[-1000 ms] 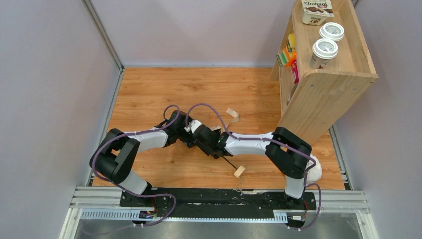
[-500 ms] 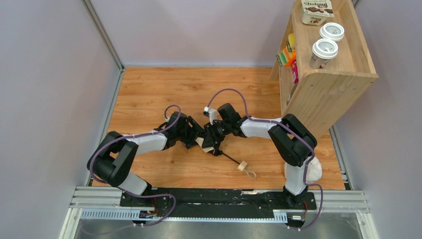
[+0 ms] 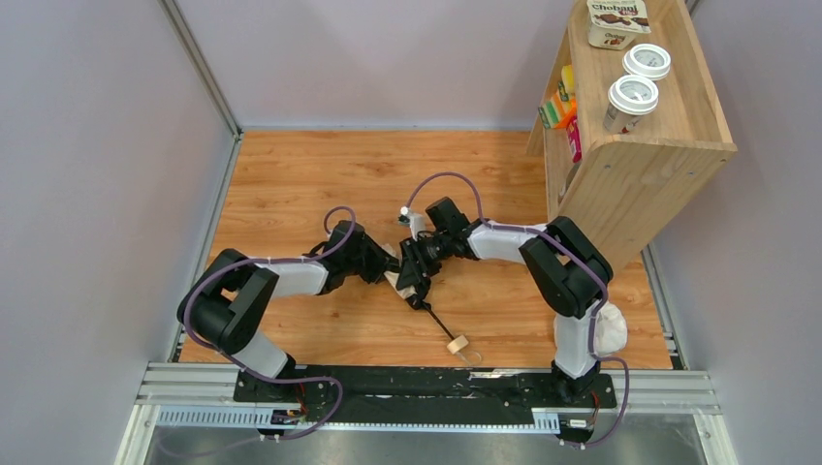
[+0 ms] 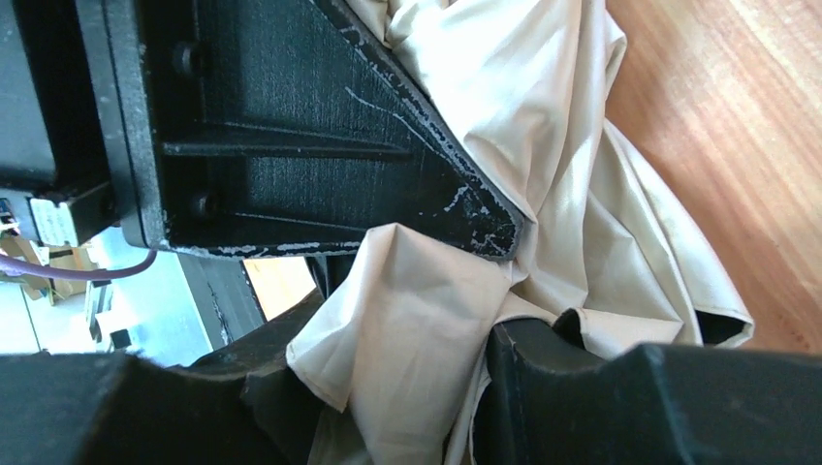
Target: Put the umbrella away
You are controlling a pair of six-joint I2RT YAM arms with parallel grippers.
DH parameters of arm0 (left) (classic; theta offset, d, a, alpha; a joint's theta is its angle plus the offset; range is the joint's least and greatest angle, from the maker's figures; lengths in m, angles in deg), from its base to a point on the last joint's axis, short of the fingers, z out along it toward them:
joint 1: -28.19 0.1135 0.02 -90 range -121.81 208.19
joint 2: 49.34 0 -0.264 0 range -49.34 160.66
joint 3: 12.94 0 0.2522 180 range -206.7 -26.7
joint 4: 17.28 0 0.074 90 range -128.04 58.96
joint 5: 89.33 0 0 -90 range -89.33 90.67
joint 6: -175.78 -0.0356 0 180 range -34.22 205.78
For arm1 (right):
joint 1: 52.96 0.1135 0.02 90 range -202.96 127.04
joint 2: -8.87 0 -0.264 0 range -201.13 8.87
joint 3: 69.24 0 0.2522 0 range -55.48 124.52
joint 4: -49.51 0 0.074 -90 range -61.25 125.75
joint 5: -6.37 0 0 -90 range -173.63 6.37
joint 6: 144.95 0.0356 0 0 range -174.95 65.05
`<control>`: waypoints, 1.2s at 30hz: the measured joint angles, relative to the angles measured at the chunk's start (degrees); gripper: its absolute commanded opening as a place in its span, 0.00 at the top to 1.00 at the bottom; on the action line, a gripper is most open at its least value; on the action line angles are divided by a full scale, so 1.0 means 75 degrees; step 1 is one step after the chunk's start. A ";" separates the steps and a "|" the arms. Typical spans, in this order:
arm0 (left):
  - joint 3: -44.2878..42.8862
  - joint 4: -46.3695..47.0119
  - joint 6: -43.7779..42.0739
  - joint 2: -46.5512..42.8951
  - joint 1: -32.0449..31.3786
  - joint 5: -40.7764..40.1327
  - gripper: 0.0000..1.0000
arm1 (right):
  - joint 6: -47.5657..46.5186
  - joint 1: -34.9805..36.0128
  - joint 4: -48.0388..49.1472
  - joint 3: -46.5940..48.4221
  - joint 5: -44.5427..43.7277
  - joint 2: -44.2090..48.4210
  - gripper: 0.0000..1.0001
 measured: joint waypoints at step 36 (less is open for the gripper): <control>-0.0032 -0.0781 0.0487 -0.0119 0.0003 -0.0006 1.00 | -0.0667 0.2955 -0.1440 0.0493 -0.7644 0.0490 0.23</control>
